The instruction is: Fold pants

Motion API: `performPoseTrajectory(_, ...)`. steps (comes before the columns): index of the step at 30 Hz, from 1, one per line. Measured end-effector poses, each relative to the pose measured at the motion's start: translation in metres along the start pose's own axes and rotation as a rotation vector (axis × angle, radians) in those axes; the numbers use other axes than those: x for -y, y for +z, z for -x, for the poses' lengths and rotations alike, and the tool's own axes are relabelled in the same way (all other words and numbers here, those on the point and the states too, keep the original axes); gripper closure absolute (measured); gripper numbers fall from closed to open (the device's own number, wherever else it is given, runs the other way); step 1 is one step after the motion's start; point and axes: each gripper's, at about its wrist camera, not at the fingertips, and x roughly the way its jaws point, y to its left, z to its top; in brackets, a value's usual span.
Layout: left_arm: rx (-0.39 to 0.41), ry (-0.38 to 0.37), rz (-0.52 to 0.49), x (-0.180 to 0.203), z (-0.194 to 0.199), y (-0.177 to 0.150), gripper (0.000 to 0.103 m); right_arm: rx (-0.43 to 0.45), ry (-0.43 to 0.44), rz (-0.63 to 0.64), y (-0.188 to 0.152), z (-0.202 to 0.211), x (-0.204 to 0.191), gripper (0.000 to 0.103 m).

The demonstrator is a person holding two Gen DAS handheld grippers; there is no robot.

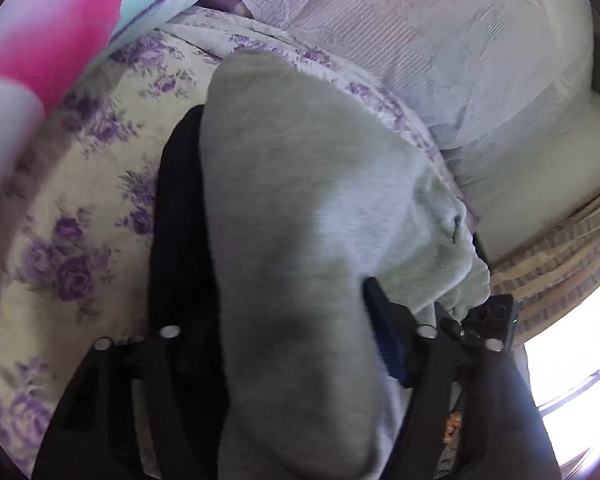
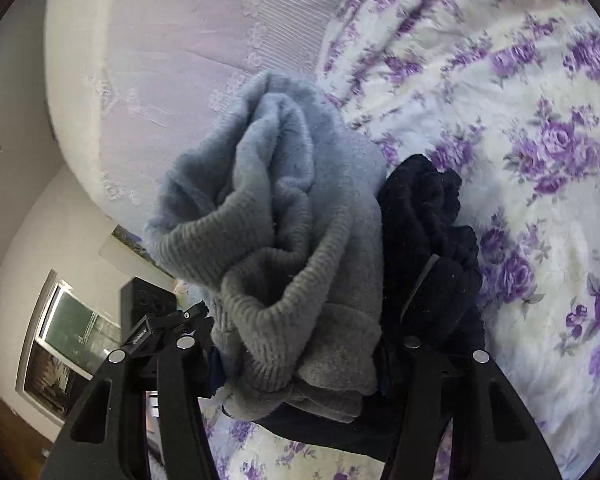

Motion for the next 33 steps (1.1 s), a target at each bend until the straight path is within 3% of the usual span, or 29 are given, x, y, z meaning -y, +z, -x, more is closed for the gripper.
performPoseTrajectory(2,0.005,0.008,-0.008,0.001,-0.001,0.001,0.035,-0.01,-0.034,0.011,0.001,-0.001,-0.007,0.047)
performPoseTrajectory(7,0.007,0.021,0.03,0.004,0.006,0.001,0.03,-0.03,-0.008,-0.011,0.004,0.004,-0.009,0.04)
performPoseTrajectory(10,0.054,0.057,0.055,0.01,0.028,-0.001,0.017,-0.05,-0.067,0.033,0.009,0.019,-0.023,0.035)
performPoseTrajectory(14,0.113,0.111,-0.013,0.03,0.061,-0.003,0.016,-0.072,-0.149,0.064,0.014,0.039,-0.042,0.03)
performPoseTrajectory(17,0.147,0.125,-0.084,0.054,0.078,-0.004,0.016,-0.016,-0.129,0.055,0.021,0.06,-0.056,0.025)
performPoseTrajectory(20,0.141,0.138,-0.153,0.078,0.079,-0.01,0.016,0.152,-0.126,0.065,0.032,0.093,-0.078,0.024)
performPoseTrajectory(23,0.111,0.14,-0.225,0.101,0.067,-0.019,0.015,0.133,-0.072,0.157,0.045,0.089,-0.117,0.025)
performPoseTrajectory(26,0.137,0.219,-0.298,0.115,0.05,-0.028,0.015,0.086,-0.052,0.191,0.055,0.059,-0.137,0.025)
performPoseTrajectory(30,0.149,0.351,-0.357,0.109,0.025,-0.041,0.015,0.05,-0.046,0.108,0.067,0.014,-0.118,0.025)
performPoseTrajectory(33,0.168,0.487,-0.522,0.111,0.003,-0.058,0.015,0.057,-0.153,0.066,0.072,-0.007,-0.078,0.044)
